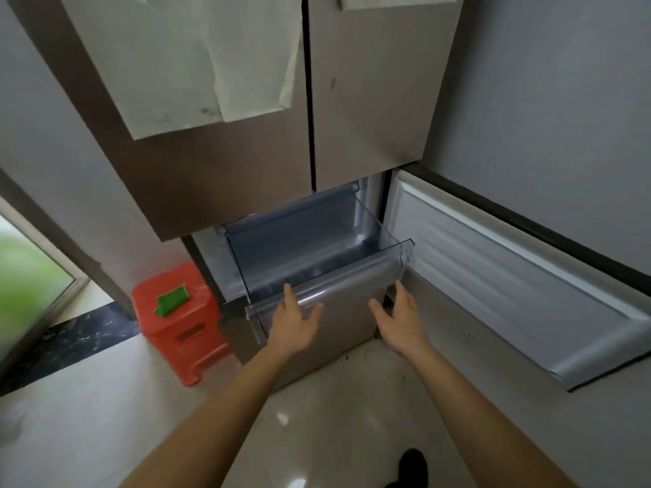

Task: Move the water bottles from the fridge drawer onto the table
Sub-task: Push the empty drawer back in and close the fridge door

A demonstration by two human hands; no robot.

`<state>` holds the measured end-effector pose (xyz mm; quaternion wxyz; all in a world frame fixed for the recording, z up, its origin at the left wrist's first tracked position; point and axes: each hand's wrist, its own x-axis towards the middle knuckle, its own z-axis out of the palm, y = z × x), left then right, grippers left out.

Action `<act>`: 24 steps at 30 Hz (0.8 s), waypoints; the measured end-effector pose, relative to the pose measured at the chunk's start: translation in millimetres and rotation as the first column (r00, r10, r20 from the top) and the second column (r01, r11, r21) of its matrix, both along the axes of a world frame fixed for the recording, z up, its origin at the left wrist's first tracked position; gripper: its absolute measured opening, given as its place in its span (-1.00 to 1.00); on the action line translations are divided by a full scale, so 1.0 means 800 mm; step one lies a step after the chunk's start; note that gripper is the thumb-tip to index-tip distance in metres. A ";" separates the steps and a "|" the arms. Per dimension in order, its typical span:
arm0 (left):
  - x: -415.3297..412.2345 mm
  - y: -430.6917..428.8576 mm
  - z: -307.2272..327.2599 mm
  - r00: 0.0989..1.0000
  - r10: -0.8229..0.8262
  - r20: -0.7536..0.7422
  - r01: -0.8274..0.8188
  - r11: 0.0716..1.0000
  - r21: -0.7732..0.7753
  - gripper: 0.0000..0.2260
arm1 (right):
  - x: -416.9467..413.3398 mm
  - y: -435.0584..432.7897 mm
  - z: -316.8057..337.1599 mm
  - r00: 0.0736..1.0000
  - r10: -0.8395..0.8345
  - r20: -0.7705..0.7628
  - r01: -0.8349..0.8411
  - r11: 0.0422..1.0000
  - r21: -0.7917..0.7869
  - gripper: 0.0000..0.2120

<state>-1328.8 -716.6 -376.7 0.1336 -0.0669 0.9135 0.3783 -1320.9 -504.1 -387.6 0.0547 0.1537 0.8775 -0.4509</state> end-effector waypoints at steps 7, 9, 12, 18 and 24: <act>-0.071 0.042 -0.031 0.948 0.294 0.118 -0.292 0.956 -0.030 -0.24 | -0.129 0.018 -0.035 0.950 0.140 0.279 -0.043 0.944 -0.327 -0.03; -0.077 0.056 -0.035 0.928 0.348 0.132 -0.334 0.935 -0.115 -0.24 | -0.161 0.020 -0.045 0.919 0.123 0.374 0.058 0.898 -0.437 -0.03; -0.082 0.074 -0.037 0.910 0.394 0.130 -0.367 0.910 -0.191 -0.29 | -0.190 0.017 -0.054 0.904 0.080 0.421 0.209 0.775 -0.596 -0.51; -0.112 0.084 -0.027 0.886 0.464 0.016 -0.439 0.849 -0.295 -0.44 | -0.231 0.003 -0.043 0.925 0.087 0.370 0.218 0.677 -0.703 -0.95; -0.152 0.067 -0.039 0.911 0.413 -0.008 -0.387 0.847 -0.365 -0.34 | -0.279 -0.005 -0.045 0.926 0.134 0.352 0.170 0.685 -0.708 -0.77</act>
